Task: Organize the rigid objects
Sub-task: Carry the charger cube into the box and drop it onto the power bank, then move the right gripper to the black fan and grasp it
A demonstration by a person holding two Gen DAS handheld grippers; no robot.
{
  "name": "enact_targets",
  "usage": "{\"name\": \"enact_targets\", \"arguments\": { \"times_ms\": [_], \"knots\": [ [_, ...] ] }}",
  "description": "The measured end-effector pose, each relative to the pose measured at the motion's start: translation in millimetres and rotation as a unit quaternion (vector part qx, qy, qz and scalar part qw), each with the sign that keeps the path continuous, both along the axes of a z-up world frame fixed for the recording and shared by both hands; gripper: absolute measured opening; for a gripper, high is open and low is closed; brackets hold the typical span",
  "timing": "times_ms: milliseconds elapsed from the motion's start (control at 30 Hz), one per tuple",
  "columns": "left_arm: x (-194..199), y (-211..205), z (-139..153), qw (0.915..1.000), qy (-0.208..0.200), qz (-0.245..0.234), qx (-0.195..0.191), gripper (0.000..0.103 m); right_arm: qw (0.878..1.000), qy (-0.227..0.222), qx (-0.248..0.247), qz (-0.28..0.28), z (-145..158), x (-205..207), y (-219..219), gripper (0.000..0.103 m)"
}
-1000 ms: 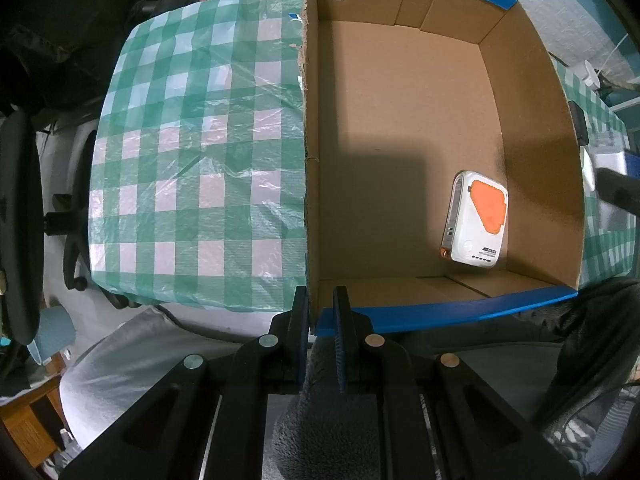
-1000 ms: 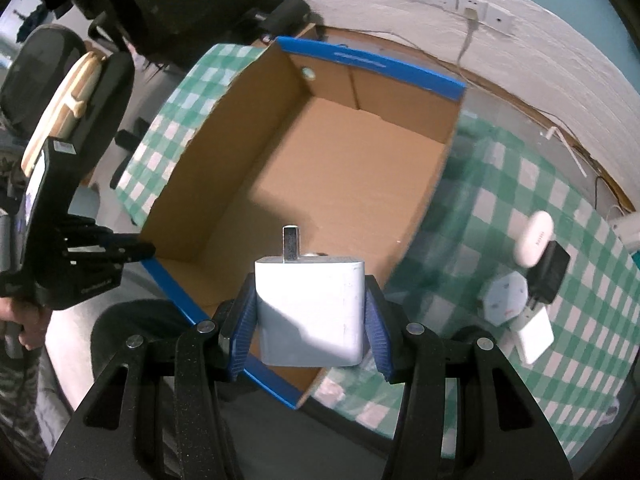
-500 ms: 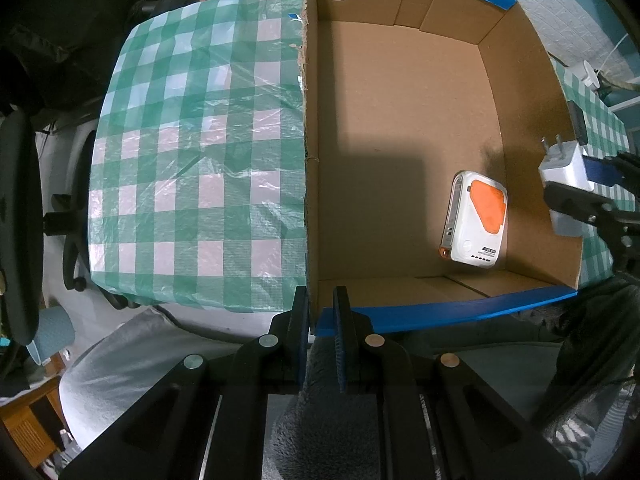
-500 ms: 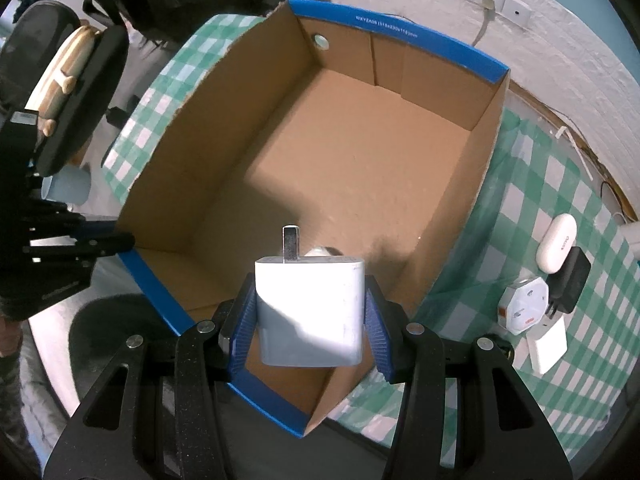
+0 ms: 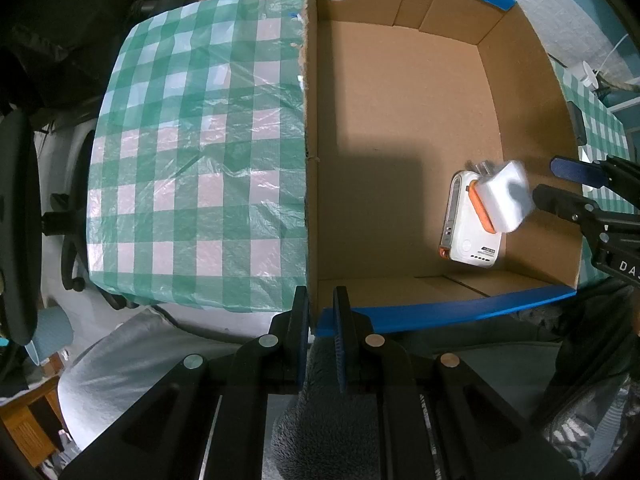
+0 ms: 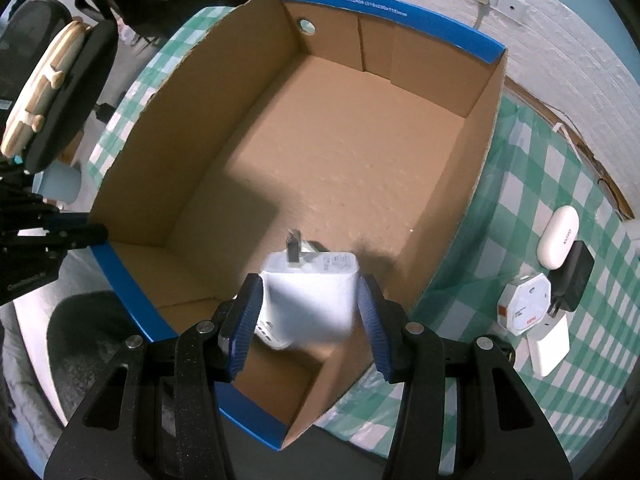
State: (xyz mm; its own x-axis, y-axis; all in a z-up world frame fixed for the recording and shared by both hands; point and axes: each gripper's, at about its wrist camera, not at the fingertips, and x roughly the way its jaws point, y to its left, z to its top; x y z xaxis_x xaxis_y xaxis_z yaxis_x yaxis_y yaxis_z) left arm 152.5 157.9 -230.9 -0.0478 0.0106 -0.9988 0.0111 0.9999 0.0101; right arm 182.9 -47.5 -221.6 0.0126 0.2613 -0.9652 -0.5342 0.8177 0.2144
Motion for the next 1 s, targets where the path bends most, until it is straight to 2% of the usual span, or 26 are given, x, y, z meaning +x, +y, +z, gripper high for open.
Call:
{"name": "enact_targets", "arguments": {
  "times_ms": [133,300,600,1000],
  "knots": [
    [1,0,-1,1.0000,0.002,-0.002,0.000,0.011,1.000,0.007,0.013,0.004,3,-1,-2,0.050],
    [2,2,-1,1.0000,0.002,-0.003,0.001,0.011,1.000,-0.001,0.026,-0.001,18,-3,-11,0.062],
    [3,2,-1,1.0000,0.003,-0.004,0.003,0.011,0.998,-0.024,0.049,-0.035,51,3,-54,0.068],
    [3,1,1,1.0000,0.003,-0.006,0.005,0.011,0.995,-0.007,0.026,-0.092,38,19,-129,0.068]
  ]
}}
